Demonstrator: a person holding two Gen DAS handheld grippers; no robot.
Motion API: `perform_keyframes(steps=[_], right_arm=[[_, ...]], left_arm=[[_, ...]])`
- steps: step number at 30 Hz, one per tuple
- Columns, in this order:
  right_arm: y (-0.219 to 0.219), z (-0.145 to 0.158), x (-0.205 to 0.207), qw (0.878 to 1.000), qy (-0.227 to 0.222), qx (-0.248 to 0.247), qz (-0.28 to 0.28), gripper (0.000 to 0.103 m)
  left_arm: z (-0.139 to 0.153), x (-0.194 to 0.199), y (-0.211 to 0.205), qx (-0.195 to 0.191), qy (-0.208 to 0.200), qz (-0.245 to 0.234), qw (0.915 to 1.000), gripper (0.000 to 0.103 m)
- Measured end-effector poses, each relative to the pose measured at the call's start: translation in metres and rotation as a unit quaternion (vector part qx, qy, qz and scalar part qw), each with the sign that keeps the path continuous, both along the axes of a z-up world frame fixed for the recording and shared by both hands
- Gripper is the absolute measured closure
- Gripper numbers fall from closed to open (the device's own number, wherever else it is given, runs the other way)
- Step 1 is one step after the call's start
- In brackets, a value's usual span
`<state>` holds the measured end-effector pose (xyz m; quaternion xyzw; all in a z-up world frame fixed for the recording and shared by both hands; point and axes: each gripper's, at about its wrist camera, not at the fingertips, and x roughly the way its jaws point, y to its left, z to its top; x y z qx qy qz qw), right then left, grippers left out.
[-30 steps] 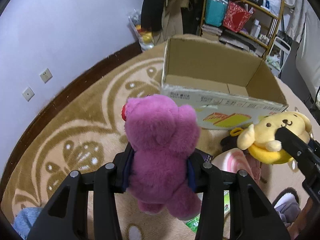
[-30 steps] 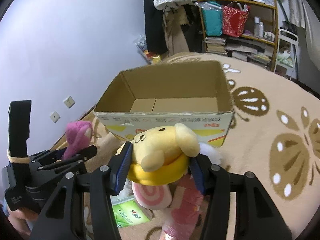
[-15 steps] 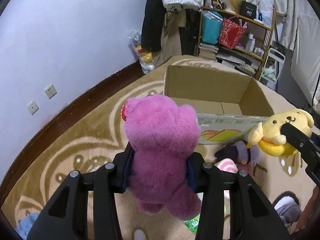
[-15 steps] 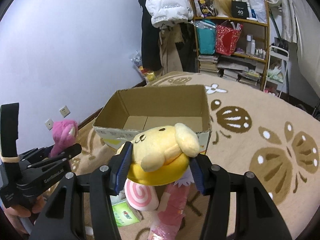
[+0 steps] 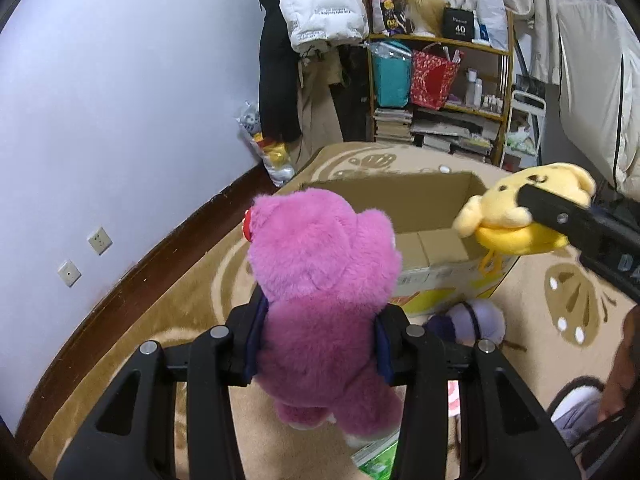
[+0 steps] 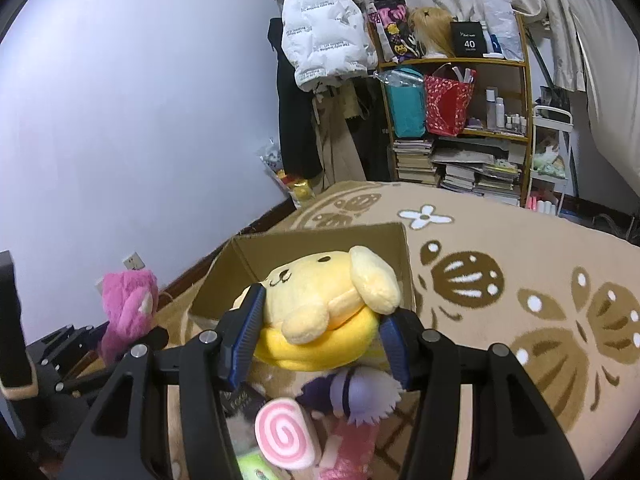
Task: Organize soft objects
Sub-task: 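Lift the pink bear with the left tool while the right tool carries the yellow dog over the box, then release the yellow dog with the right tool while the left tool drops the pink bear into the box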
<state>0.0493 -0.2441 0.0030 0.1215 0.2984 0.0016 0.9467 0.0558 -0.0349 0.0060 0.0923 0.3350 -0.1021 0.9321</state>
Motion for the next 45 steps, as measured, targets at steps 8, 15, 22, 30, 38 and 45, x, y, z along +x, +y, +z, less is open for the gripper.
perform_keyframes(steps=[8,15,22,30,38,45], right_arm=[[0.000,0.000,0.017,1.000,-0.010,-0.002,-0.005,0.045],[-0.004,0.000,0.029,1.000,-0.014,-0.012,-0.008,0.045],[-0.008,-0.004,0.052,1.000,-0.011,-0.024,-0.002,0.045],[-0.015,-0.011,0.079,1.000,-0.011,-0.009,-0.001,0.044],[-0.017,-0.035,0.090,1.000,0.019,0.004,0.003,0.042],[-0.005,-0.052,0.095,0.999,0.045,-0.011,0.024,0.038]], left_arm=[[0.019,0.021,-0.013,0.013,-0.029,0.006,0.9995,0.060],[0.030,0.056,-0.017,0.005,-0.046,0.011,0.9989,0.060],[0.018,0.079,-0.025,0.023,-0.039,0.004,0.9990,0.060],[-0.003,0.101,-0.027,0.013,-0.014,-0.007,0.9998,0.060],[-0.029,0.115,-0.034,0.022,0.000,-0.010,0.9997,0.057],[-0.035,0.116,-0.036,0.030,0.001,-0.013,0.9995,0.049]])
